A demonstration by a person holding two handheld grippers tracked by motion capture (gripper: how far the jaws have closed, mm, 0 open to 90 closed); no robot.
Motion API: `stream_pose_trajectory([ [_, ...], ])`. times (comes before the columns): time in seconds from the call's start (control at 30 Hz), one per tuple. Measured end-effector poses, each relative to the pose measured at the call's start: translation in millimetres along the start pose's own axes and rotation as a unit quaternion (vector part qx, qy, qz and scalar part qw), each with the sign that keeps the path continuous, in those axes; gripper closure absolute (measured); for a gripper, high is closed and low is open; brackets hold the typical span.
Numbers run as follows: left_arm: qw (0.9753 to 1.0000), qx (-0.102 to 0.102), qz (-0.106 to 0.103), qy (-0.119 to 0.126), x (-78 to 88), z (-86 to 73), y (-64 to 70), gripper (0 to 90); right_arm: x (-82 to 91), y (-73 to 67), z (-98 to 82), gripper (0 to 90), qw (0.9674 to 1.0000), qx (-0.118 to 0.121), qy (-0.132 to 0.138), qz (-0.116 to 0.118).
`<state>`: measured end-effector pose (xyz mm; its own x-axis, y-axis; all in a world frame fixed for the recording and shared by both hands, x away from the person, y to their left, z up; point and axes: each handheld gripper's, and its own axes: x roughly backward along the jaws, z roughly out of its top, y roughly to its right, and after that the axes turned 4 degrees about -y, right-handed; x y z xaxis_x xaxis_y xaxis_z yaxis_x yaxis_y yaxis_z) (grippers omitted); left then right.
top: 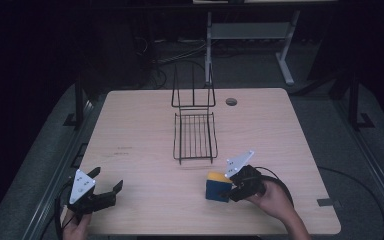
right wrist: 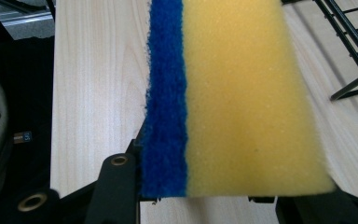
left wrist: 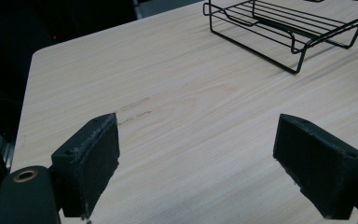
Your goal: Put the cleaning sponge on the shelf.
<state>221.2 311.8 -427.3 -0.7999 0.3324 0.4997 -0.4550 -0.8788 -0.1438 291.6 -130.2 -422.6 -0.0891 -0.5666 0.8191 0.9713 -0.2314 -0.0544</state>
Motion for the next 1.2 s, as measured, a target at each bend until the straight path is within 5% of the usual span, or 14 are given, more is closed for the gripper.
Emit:
stream_pose_trajectory([
  [1.2,1.0,0.001,-0.001,0.0,-0.7,0.7,0.4,13.9,-5.2,0.7,9.6,56.4,0.9997,0.014,-0.019,0.009],
])
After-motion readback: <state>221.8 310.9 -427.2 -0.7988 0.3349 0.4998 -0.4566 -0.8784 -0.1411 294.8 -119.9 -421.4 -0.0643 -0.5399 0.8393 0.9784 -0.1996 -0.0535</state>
